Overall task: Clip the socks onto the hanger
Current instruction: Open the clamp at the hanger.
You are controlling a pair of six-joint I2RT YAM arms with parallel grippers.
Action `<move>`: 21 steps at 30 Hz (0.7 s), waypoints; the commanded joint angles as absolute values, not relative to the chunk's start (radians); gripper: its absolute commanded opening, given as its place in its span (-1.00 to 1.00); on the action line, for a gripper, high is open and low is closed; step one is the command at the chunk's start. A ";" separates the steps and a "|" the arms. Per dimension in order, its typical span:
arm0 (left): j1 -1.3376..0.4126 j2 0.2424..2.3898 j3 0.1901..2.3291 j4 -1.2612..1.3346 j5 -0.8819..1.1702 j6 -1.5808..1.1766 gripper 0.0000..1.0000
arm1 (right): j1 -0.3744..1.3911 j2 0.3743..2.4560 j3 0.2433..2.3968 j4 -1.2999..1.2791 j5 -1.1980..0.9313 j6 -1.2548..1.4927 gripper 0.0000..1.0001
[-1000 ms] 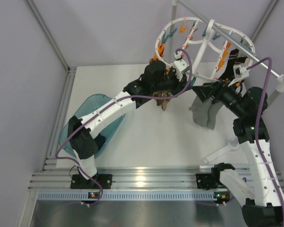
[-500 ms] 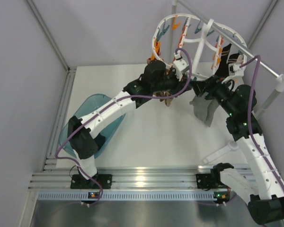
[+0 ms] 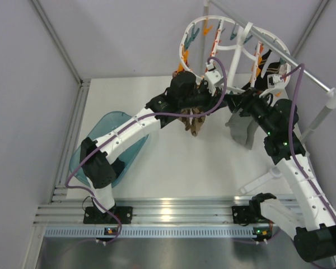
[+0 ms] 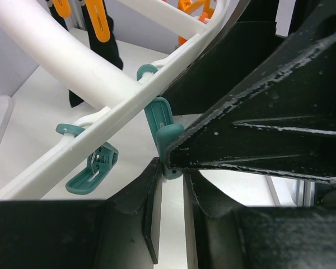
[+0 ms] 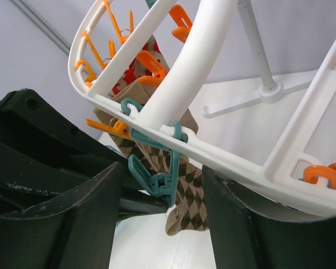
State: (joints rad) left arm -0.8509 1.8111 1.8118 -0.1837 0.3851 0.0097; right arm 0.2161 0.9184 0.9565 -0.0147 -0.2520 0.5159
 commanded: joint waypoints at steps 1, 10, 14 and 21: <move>-0.859 1.805 1.830 -0.176 0.454 0.002 -1.00 | 0.229 0.937 0.965 0.094 -0.225 0.541 0.15; -0.859 1.796 1.816 -0.198 0.465 0.017 -0.91 | 0.227 0.957 0.980 0.086 -0.212 0.552 -0.63; -0.858 1.764 1.786 -0.222 0.468 0.025 -0.38 | 0.224 0.954 0.986 0.075 -0.209 0.552 -0.94; -0.735 1.576 1.651 -0.250 0.537 -0.075 -0.04 | 0.224 0.946 0.994 0.060 -0.210 0.551 -1.00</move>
State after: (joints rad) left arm -0.8192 1.7214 1.6829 -0.2474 0.4709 -0.0120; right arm 0.2199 0.9516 0.9565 0.0151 -0.2008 0.5510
